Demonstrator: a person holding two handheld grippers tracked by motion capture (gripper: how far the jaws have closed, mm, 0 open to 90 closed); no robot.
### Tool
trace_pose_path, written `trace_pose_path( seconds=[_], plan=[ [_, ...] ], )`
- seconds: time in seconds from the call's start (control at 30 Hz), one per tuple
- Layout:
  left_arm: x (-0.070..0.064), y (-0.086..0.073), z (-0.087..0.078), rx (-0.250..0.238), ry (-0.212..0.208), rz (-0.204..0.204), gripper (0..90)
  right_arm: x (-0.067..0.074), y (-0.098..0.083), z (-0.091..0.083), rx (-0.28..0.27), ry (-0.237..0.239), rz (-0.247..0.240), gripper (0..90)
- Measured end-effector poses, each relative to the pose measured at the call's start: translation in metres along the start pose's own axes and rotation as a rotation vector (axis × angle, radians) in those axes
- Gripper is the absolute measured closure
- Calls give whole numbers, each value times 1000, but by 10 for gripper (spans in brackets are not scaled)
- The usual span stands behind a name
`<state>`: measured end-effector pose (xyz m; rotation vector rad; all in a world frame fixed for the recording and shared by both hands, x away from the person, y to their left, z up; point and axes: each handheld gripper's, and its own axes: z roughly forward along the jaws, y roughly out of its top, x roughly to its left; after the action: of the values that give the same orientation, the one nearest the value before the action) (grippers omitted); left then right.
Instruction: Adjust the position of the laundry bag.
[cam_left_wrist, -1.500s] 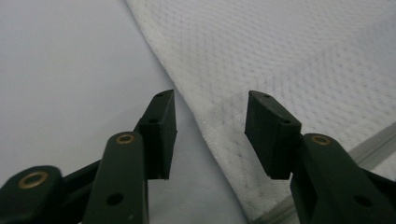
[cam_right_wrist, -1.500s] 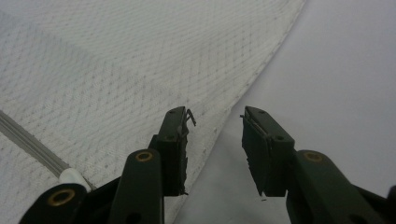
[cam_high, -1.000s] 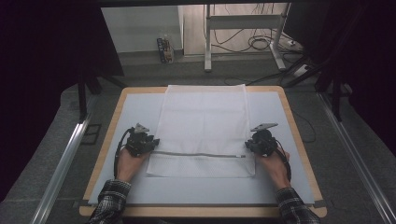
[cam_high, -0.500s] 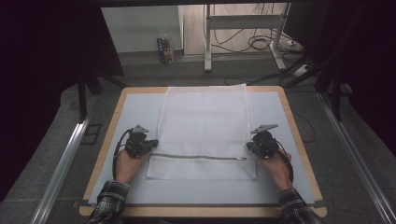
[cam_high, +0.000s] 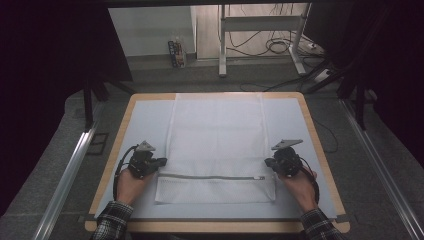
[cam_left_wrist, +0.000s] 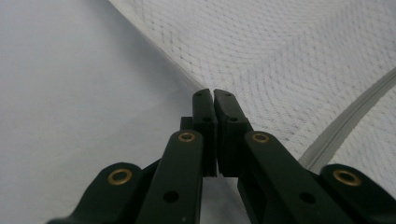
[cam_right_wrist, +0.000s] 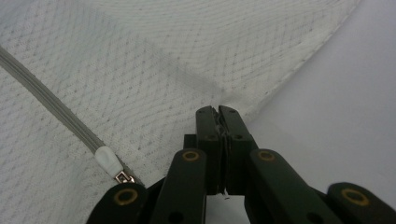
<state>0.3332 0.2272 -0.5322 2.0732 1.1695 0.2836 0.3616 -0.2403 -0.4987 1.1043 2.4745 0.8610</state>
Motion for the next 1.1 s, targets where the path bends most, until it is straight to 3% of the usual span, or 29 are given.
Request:
trace_pose_path(
  seconds=[0.13, 0.47, 0.7, 0.8, 0.9, 1.1],
  plan=[
    [-9, -4, -5, 13, 11, 31, 884, 2, -4, -4, 1, 11, 7, 868],
    [-21, -14, -12, 31, 15, 55, 882, 9, -11, -11, 11, 31, 7, 865],
    [-23, -17, -10, 46, 12, 50, 874, 10, -14, -10, 30, 35, 8, 861],
    [-22, -17, -11, 37, 17, 52, 828, 10, -15, -8, 39, 31, 4, 816],
    [-21, -16, -14, 3, 38, 41, 598, 10, -15, -10, 14, 24, 7, 691],
    [-23, -18, -13, -26, 80, 45, 348, 12, -19, -14, 2, 14, 15, 546]
  ],
)
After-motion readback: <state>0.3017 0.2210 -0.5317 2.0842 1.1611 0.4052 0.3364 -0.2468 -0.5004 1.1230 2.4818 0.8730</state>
